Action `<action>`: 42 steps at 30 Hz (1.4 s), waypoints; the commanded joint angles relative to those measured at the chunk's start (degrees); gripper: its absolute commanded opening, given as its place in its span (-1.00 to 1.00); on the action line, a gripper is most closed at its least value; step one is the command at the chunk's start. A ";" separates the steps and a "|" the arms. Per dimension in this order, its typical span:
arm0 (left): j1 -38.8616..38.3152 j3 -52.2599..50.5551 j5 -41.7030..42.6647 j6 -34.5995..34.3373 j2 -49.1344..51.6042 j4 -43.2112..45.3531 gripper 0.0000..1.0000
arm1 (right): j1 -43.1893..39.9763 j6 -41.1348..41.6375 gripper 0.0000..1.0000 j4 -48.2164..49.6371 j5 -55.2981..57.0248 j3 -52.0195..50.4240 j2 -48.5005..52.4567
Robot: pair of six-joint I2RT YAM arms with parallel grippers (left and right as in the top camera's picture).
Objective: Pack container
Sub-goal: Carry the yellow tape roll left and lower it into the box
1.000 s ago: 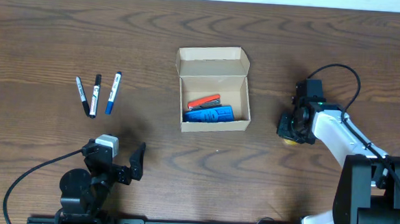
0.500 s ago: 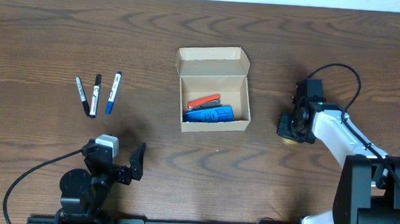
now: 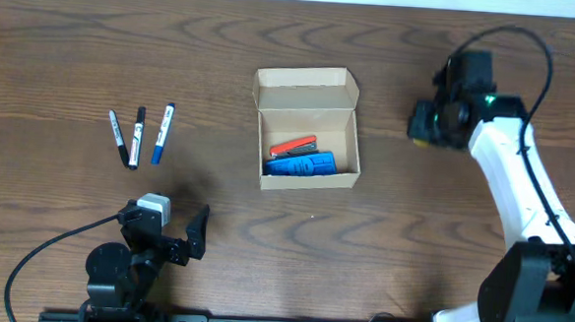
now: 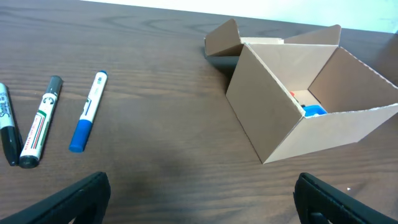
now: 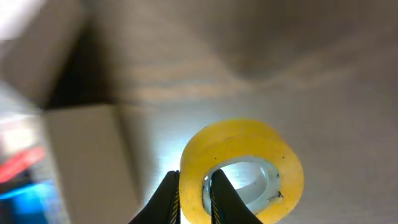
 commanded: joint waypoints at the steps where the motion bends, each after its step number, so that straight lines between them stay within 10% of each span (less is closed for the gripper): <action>1: -0.20 -1.16 -0.20 -0.66 -0.42 -0.02 0.91 | 2.86 -2.16 -0.97 -1.44 -6.01 6.84 -0.52; 22: -0.20 -1.16 -0.20 -0.66 -0.42 -0.02 0.91 | 24.35 -2.99 -0.96 -1.31 -0.55 13.86 6.43; 42: -0.20 -1.16 -0.20 -0.66 -0.42 -0.02 0.91 | 26.14 -0.15 -0.97 -5.75 8.85 13.75 14.75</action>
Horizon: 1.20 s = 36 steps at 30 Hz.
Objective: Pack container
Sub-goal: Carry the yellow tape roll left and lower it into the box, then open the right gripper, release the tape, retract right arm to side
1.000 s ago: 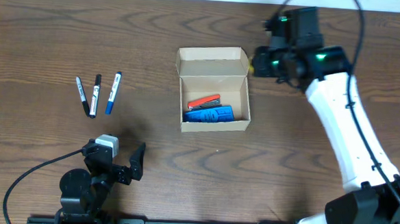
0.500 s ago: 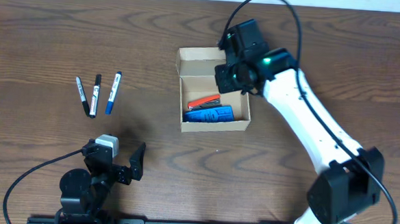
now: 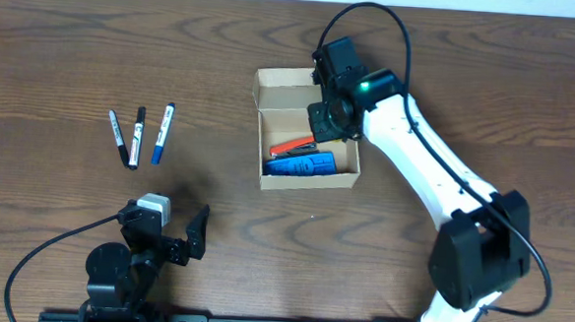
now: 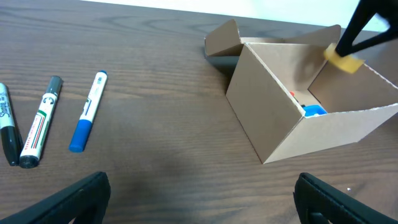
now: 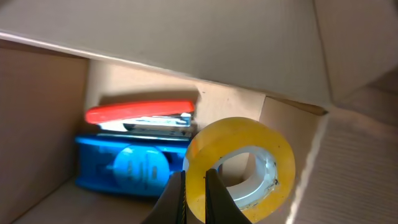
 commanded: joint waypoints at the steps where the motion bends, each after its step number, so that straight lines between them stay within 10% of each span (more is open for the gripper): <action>1: -0.20 -1.16 -0.20 -0.66 -0.42 -0.04 0.91 | 0.39 1.07 -0.97 -0.02 1.62 0.68 2.56; 36: -0.20 -1.16 -0.20 -0.66 -0.42 -0.04 0.91 | 0.39 1.01 -0.45 -0.24 3.30 1.99 3.52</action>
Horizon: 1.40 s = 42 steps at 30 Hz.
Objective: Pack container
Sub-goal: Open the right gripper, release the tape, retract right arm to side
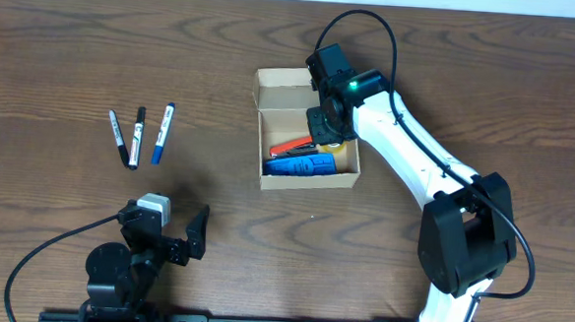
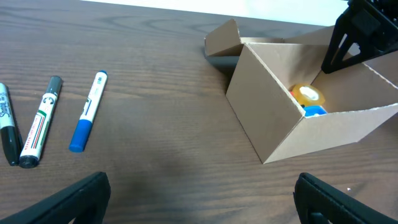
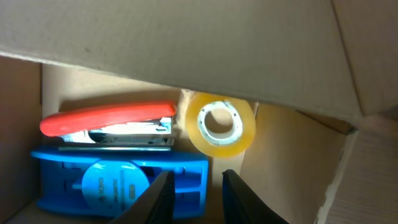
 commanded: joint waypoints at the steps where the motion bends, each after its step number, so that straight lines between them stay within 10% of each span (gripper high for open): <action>1: -0.20 -1.16 -0.20 -0.66 -0.42 -0.04 0.91 | 0.37 0.24 -0.45 -1.03 0.74 2.73 -1.49; 25: -0.20 -1.16 -0.20 -0.66 -0.42 -0.04 0.91 | -5.29 -10.49 -0.35 -22.77 -8.17 10.95 -20.98; 42: -0.20 -1.16 -0.37 -0.63 -0.42 0.02 0.91 | -13.25 -15.26 0.08 -24.70 -11.28 -6.47 -41.90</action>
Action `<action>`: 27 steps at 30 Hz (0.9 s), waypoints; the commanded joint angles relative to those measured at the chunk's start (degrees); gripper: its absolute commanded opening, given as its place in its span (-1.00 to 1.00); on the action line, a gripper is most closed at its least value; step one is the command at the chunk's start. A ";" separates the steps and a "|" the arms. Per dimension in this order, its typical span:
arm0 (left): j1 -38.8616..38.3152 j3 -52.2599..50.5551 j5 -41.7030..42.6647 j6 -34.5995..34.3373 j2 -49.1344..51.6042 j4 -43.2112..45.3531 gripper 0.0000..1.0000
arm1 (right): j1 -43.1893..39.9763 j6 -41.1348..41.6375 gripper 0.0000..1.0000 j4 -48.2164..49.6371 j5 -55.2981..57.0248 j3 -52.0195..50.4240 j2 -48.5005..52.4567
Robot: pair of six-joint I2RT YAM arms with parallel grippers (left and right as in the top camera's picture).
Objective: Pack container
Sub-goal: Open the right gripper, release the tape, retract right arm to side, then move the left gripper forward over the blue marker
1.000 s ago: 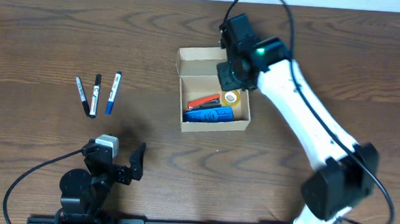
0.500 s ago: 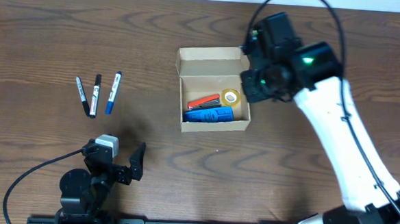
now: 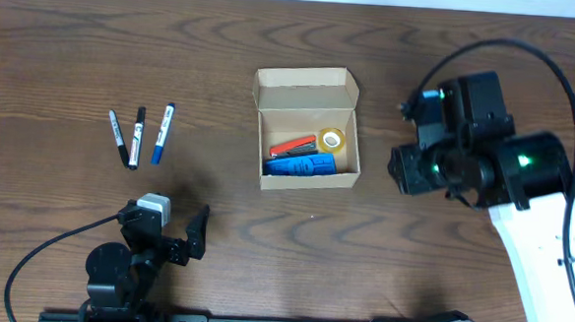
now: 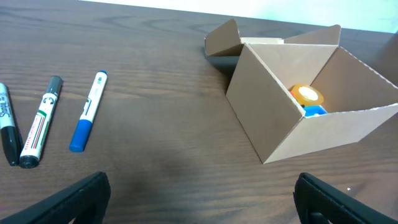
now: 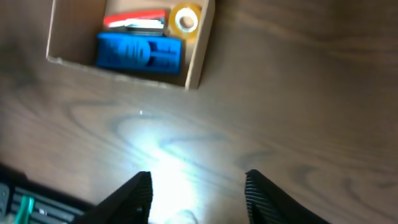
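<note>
The open cardboard box (image 3: 304,178) stands mid-table. Inside it lie a yellow tape roll (image 3: 332,140), a red stapler (image 3: 293,145) and a blue item (image 3: 300,165). The right wrist view looks down on the box (image 5: 194,59) from high up, with the tape roll (image 5: 185,17) in its corner. My right gripper (image 5: 199,186) is open and empty, raised over bare table to the right of the box. My left gripper (image 4: 200,199) is open and empty near the front edge, facing the box (image 4: 267,124) and the tape roll (image 4: 307,95).
Three markers lie side by side at the left: a blue-capped one (image 3: 162,133) and two black-capped ones (image 3: 138,133) (image 3: 121,138). In the left wrist view the blue marker (image 4: 87,112) lies nearest the box. The box flaps (image 3: 307,79) stand open at the back.
My right gripper was open inside the box just above the tape roll. It is now high above the table to the right of the box. The tape roll stays in the box.
My right gripper held the yellow tape roll off to the right of the box. Then it carried the roll over the box interior. Then it stood open with the roll lying beside the stapler. Now it is clear of the box. The left arm never moved.
</note>
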 commanded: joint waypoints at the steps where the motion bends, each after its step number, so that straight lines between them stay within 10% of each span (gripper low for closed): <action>1: -0.20 -1.16 -0.35 -0.66 -0.42 0.00 0.91 | -0.39 -1.84 0.12 -1.18 -0.98 -0.39 -4.35; 6: -0.20 -1.16 -0.17 -0.76 -0.42 -0.04 0.91 | -0.39 -1.81 0.31 -3.52 -1.07 -0.42 -7.87; 10: -0.20 -1.16 -0.24 -1.90 -0.42 0.00 0.91 | -0.39 -1.77 0.99 -5.70 -1.86 -0.39 -9.33; 27: -0.17 11.21 -0.81 -8.35 3.04 2.45 0.91 | -0.39 -1.79 0.99 -8.13 -1.77 -0.39 -9.60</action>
